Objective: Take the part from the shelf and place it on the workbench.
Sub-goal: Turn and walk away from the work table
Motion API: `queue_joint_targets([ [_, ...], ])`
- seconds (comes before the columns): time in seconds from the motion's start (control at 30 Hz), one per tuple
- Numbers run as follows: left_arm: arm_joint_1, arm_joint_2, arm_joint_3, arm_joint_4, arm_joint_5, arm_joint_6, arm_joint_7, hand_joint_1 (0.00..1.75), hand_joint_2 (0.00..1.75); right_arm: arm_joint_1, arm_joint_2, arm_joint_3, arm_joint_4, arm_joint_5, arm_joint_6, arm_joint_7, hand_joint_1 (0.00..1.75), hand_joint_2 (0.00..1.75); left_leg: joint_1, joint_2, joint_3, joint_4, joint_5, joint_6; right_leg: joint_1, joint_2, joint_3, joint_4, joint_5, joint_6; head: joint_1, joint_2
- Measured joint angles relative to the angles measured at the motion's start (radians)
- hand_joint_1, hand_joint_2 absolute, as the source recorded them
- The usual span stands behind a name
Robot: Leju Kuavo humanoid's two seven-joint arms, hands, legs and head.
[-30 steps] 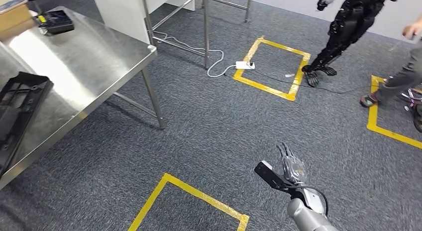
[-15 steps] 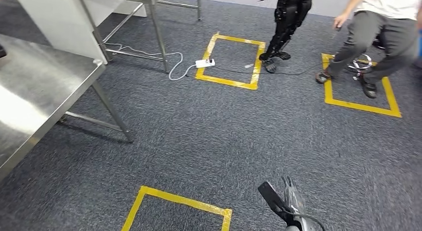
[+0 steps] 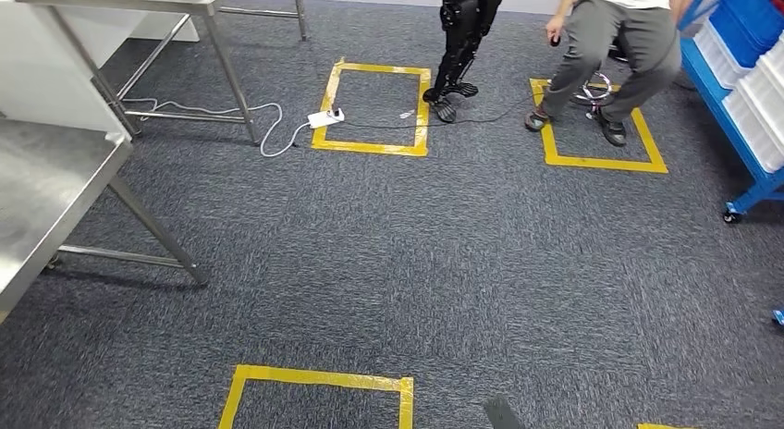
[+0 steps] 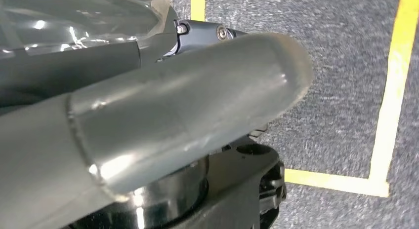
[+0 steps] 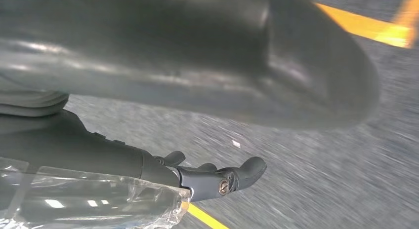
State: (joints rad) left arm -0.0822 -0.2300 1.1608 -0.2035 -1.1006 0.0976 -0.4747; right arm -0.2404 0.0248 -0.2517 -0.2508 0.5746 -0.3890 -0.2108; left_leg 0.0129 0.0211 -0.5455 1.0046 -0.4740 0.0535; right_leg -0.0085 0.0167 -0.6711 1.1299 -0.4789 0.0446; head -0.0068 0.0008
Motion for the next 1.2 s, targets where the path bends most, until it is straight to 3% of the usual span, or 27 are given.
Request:
queue_joint_targets([
  [0.07, 0.001, 0.001, -0.008, 0.002, -0.022, -0.008, 0.014, 0.00, 0.00, 0.050, 0.020, -0.039, 0.019, 0.005, 0.061, 0.047, 0.00, 0.00, -0.008, 0.068, 0.010, 0.001, -0.013, -0.015, -0.004, -0.079, 0.033, -0.032, 0.005, 0.012, 0.002, 0.000],
  [0.1, 0.001, 0.001, -0.013, 0.002, -0.031, -0.011, 0.022, 0.00, 0.00, 0.068, 0.026, -0.045, 0.025, 0.030, 0.072, 0.068, 0.00, 0.00, -0.010, 0.092, 0.017, 0.000, -0.020, -0.025, -0.004, -0.103, 0.078, -0.112, 0.031, 0.014, 0.002, 0.000],
  [0.13, 0.000, 0.001, -0.015, 0.003, -0.034, -0.011, 0.030, 0.00, 0.00, 0.075, 0.029, -0.044, 0.027, 0.052, 0.075, 0.082, 0.00, 0.00, -0.011, 0.109, 0.025, -0.001, -0.026, -0.034, 0.001, -0.110, 0.084, -0.126, 0.035, 0.006, 0.001, 0.000],
  [0.17, -0.001, 0.001, -0.018, 0.003, -0.036, -0.011, 0.036, 0.00, 0.00, 0.082, 0.031, -0.041, 0.029, 0.066, 0.078, 0.090, 0.00, 0.00, -0.007, 0.117, 0.030, -0.001, -0.030, -0.040, -0.003, -0.093, 0.084, -0.127, 0.037, -0.004, 0.000, 0.000],
  [0.2, -0.003, 0.000, -0.021, 0.003, -0.039, -0.011, 0.040, 0.00, 0.00, 0.090, 0.031, -0.037, 0.032, 0.079, 0.082, 0.098, 0.00, 0.00, -0.003, 0.107, 0.032, 0.006, -0.039, -0.046, -0.007, -0.078, 0.085, -0.129, 0.038, -0.010, -0.001, 0.000],
  [0.23, -0.003, 0.000, -0.024, 0.003, -0.041, -0.012, 0.043, 0.00, 0.00, 0.097, 0.032, -0.032, 0.034, 0.089, 0.084, 0.104, 0.00, 0.00, 0.000, 0.080, 0.026, 0.028, -0.058, -0.051, -0.011, -0.063, 0.087, -0.131, 0.040, -0.020, -0.003, 0.000],
  [0.3, -0.003, 0.001, -0.027, 0.004, -0.044, -0.013, 0.049, 0.00, 0.00, 0.104, 0.035, -0.021, 0.036, 0.103, 0.086, 0.110, 0.00, 0.00, 0.005, 0.008, -0.019, 0.136, -0.128, -0.054, -0.014, -0.035, 0.088, -0.132, 0.043, -0.038, -0.008, 0.000],
  [0.33, -0.002, 0.001, -0.027, 0.005, -0.047, -0.014, 0.053, 0.00, 0.00, 0.106, 0.037, -0.017, 0.037, 0.109, 0.086, 0.112, 0.00, 0.00, 0.005, -0.012, -0.055, 0.209, -0.166, -0.053, -0.011, -0.019, 0.087, -0.132, 0.044, -0.045, -0.009, 0.000],
  [0.37, -0.001, 0.002, -0.029, 0.005, -0.052, -0.015, 0.058, 0.00, 0.00, 0.108, 0.039, -0.014, 0.038, 0.114, 0.088, 0.113, 0.00, 0.00, 0.005, -0.021, -0.086, 0.269, -0.188, -0.053, -0.008, -0.002, 0.087, -0.132, 0.045, -0.048, -0.010, 0.000],
  [0.4, -0.001, 0.002, -0.031, 0.005, -0.058, -0.018, 0.062, 0.00, 0.00, 0.111, 0.040, -0.010, 0.039, 0.118, 0.089, 0.114, 0.00, 0.00, 0.005, -0.024, -0.104, 0.300, -0.190, -0.052, -0.006, 0.015, 0.087, -0.132, 0.045, -0.049, -0.010, 0.000],
  [0.43, -0.001, 0.003, -0.035, 0.006, -0.065, -0.021, 0.067, 0.00, 0.00, 0.115, 0.040, -0.005, 0.040, 0.123, 0.092, 0.115, 0.00, 0.00, 0.006, -0.025, -0.104, 0.288, -0.169, -0.050, -0.005, 0.031, 0.089, -0.131, 0.045, -0.049, -0.010, 0.000],
  [0.47, -0.001, 0.003, -0.039, 0.006, -0.070, -0.025, 0.071, 0.00, 0.00, 0.119, 0.041, 0.000, 0.041, 0.126, 0.094, 0.116, 0.00, 0.00, 0.006, -0.031, -0.084, 0.239, -0.130, -0.047, -0.004, 0.047, 0.091, -0.130, 0.045, -0.049, -0.010, 0.000],
  [0.53, -0.001, 0.004, -0.047, 0.006, -0.078, -0.031, 0.077, 0.00, 0.00, 0.122, 0.044, 0.006, 0.043, 0.129, 0.097, 0.115, 0.00, 0.00, 0.009, -0.068, -0.024, 0.101, -0.055, -0.042, -0.001, 0.077, 0.091, -0.124, 0.045, -0.046, -0.010, 0.000],
  [0.6, -0.002, 0.005, -0.054, 0.006, -0.083, -0.035, 0.082, 0.00, 0.00, 0.121, 0.049, 0.007, 0.043, 0.128, 0.098, 0.113, 0.00, 0.00, 0.008, -0.095, 0.005, 0.028, -0.031, -0.038, 0.003, 0.100, 0.085, -0.120, 0.045, -0.037, -0.009, 0.000],
  [0.67, -0.004, 0.005, -0.059, 0.006, -0.086, -0.038, 0.085, 0.00, 0.00, 0.125, 0.052, 0.007, 0.044, 0.128, 0.098, 0.116, 0.00, 0.00, 0.003, -0.079, 0.007, 0.019, -0.029, -0.029, 0.003, 0.120, 0.075, -0.123, 0.049, -0.022, -0.009, 0.000],
  [0.7, -0.005, 0.005, -0.062, 0.006, -0.087, -0.039, 0.086, 0.00, 0.00, 0.127, 0.052, 0.007, 0.045, 0.129, 0.099, 0.120, 0.00, 0.00, 0.002, -0.067, 0.010, 0.013, -0.024, -0.021, 0.003, 0.113, 0.069, -0.118, 0.048, -0.016, -0.009, 0.000],
  [0.77, -0.006, 0.005, -0.066, 0.006, -0.089, -0.041, 0.088, 0.00, 0.00, 0.127, 0.051, 0.007, 0.047, 0.129, 0.099, 0.132, 0.00, 0.00, 0.003, -0.042, 0.014, 0.001, -0.013, -0.006, 0.005, 0.065, 0.035, -0.062, 0.018, -0.017, -0.004, 0.000],
  [0.83, -0.005, 0.005, -0.069, 0.006, -0.089, -0.043, 0.089, 0.00, 0.00, 0.124, 0.051, 0.007, 0.047, 0.128, 0.099, 0.139, 0.00, 0.00, 0.001, -0.013, 0.014, -0.002, -0.010, -0.001, 0.003, 0.011, -0.029, 0.066, -0.040, -0.022, 0.000, 0.000],
  [0.9, -0.005, 0.005, -0.071, 0.006, -0.090, -0.044, 0.090, 0.00, 0.00, 0.125, 0.052, 0.007, 0.047, 0.127, 0.099, 0.143, 0.00, 0.00, -0.001, 0.017, 0.012, -0.002, -0.011, -0.002, -0.001, -0.003, -0.076, 0.166, -0.073, -0.015, 0.000, 0.000],
  [0.93, -0.005, 0.005, -0.072, 0.006, -0.091, -0.044, 0.090, 0.00, 0.00, 0.126, 0.051, 0.007, 0.047, 0.127, 0.100, 0.146, 0.00, 0.00, -0.001, 0.030, 0.011, -0.002, -0.012, -0.003, -0.004, -0.007, -0.071, 0.163, -0.068, -0.006, 0.001, 0.000],
  [0.97, -0.005, 0.005, -0.073, 0.006, -0.092, -0.045, 0.091, 0.00, 0.00, 0.128, 0.051, 0.007, 0.048, 0.126, 0.100, 0.149, 0.00, 0.00, -0.001, 0.043, 0.012, -0.002, -0.014, -0.005, -0.007, -0.014, -0.044, 0.117, -0.049, 0.003, 0.001, 0.000],
  [1.03, -0.005, 0.006, -0.076, 0.006, -0.097, -0.048, 0.093, 0.00, 0.00, 0.128, 0.050, 0.007, 0.048, 0.123, 0.098, 0.153, 0.00, 0.00, -0.003, 0.064, 0.018, -0.001, -0.020, -0.013, -0.010, -0.057, 0.040, -0.030, 0.000, 0.016, 0.003, 0.000],
  [1.1, -0.005, 0.007, -0.080, 0.006, -0.103, -0.053, 0.096, 0.00, 0.00, 0.128, 0.049, 0.007, 0.048, 0.118, 0.095, 0.154, 0.00, 0.00, -0.007, 0.083, 0.027, 0.000, -0.028, -0.027, -0.005, -0.092, 0.088, -0.115, 0.026, 0.009, 0.002, 0.000],
  [1.17, -0.007, 0.008, -0.083, 0.006, -0.106, -0.056, 0.099, 0.00, 0.00, 0.130, 0.048, 0.006, 0.048, 0.115, 0.092, 0.154, 0.00, 0.00, -0.008, 0.103, 0.037, -0.003, -0.034, -0.039, 0.002, -0.080, 0.090, -0.122, 0.029, -0.006, 0.001, 0.000],
  [1.2, -0.009, 0.008, -0.085, 0.006, -0.107, -0.057, 0.099, 0.00, 0.00, 0.132, 0.047, 0.005, 0.048, 0.114, 0.091, 0.154, 0.00, 0.00, -0.004, 0.102, 0.041, -0.001, -0.039, -0.045, -0.003, -0.067, 0.092, -0.124, 0.030, -0.014, 0.000, 0.000],
])
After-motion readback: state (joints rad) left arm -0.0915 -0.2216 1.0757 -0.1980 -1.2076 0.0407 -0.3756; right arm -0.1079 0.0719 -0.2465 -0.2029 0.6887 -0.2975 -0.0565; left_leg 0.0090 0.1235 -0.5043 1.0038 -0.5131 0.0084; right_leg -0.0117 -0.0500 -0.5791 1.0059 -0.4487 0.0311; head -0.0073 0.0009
